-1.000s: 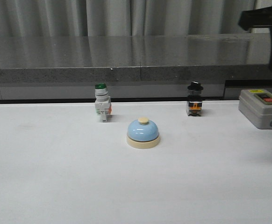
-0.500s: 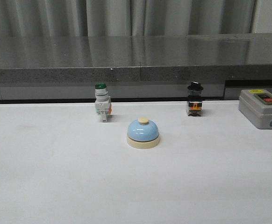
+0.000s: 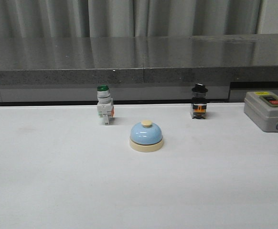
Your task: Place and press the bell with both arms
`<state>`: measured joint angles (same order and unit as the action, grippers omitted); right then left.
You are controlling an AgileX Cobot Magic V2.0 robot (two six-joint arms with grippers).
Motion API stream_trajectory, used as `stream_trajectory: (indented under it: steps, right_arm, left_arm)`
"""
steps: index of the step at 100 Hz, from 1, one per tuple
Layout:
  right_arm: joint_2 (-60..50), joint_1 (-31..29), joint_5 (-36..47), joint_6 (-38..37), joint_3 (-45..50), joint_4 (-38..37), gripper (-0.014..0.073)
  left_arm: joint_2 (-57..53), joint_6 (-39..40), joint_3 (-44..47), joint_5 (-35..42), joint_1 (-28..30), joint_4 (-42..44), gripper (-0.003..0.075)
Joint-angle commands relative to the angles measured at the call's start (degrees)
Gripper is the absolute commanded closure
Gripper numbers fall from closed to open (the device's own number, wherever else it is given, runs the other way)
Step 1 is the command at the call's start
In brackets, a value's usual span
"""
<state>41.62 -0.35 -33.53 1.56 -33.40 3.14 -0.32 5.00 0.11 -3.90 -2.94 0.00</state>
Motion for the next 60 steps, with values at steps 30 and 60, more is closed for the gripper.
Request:
stream_trajectory:
  steps: [30,60]
  right_arm:
    - [-17.2,-0.4,3.7,0.8,3.7,0.5,0.0654]
    - [-31.7,-0.4,9.3,0.6,10.6,-2.3,0.0654]
  left_arm:
    - [-1.7,0.5,2.2,4.5,0.1,-0.3,0.0741]
    - [-1.7,0.5,2.2,4.5,0.1,-0.3,0.0741]
